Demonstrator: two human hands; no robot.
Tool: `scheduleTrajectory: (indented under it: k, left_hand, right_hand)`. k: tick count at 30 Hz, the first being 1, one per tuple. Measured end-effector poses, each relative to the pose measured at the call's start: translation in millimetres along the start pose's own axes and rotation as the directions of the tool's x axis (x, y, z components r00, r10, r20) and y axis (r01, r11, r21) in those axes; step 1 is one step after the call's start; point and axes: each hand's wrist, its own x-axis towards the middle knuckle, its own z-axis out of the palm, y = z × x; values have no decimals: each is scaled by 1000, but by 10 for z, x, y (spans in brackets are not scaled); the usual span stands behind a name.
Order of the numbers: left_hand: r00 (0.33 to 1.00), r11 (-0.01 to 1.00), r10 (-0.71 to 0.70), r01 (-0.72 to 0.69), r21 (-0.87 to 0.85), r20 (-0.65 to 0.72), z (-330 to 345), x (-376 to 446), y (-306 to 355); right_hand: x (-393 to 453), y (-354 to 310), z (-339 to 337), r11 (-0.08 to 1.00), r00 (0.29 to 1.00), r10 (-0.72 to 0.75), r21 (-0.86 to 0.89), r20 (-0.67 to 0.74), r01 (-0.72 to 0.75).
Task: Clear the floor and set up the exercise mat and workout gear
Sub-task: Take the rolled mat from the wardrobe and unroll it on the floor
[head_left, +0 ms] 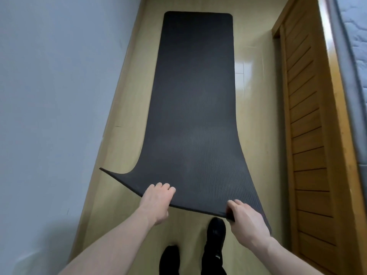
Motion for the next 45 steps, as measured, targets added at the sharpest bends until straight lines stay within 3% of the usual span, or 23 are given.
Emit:
scheduleTrajectory:
  k: [4, 17, 29, 45]
  left_hand:
    - [988, 989, -122, 114, 92, 92, 394, -272, -382]
    - [954, 961, -260, 270, -54, 149, 1179, -705, -271]
    - [944, 968, -249, 250, 24, 218, 1216, -720, -79]
    - [953, 981, -164, 185, -63, 254, 1032, -1484, 255]
  right_hand:
    - [-198, -176, 357, 999, 999, 39, -11, 27, -39]
    - [-329, -101, 1039, 986, 986, 164, -22, 29, -163]
    - [-411, 87, 1221, 975, 970, 219, -60, 108, -213]
    - [-1325, -122, 1100, 959, 956, 237, 117, 174, -259]
